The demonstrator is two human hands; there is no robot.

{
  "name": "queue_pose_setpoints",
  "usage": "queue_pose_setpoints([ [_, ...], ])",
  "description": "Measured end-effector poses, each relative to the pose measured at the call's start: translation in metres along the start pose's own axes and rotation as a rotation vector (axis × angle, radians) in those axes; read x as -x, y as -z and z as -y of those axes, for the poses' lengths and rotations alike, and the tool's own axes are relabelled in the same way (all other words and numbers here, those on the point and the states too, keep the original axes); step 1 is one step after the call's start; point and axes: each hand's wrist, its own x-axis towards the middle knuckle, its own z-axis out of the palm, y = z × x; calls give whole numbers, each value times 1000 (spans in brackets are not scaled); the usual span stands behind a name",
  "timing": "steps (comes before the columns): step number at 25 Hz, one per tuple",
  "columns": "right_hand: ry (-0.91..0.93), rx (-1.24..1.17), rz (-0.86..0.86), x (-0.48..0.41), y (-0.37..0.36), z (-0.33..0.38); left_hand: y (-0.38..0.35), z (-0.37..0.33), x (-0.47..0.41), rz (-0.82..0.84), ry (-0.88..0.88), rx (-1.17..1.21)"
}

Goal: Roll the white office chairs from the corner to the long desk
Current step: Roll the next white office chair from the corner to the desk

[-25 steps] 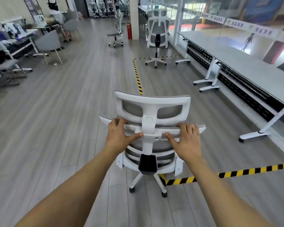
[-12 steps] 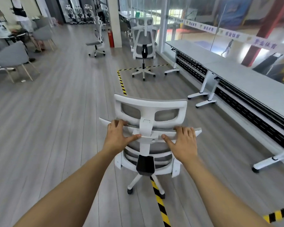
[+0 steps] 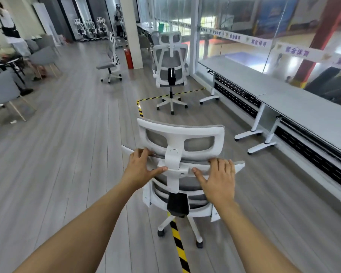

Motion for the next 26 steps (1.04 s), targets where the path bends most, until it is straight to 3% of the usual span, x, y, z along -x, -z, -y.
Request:
queue_pose_setpoints([
  [9,-39,-10,-14,-268,-143,-38,-31,11,-315,12,-30,13],
  [16,-77,9,76,-481,-246,-87,-67,11,-566,-74,-163,-165],
  [20,-179,-88,122,-590,-298,-116,-89,-2,-688,-75,-146,-186],
  [26,-164,-214,113,-750,-379,-168,-124,-12,-855,-122,-129,-188],
])
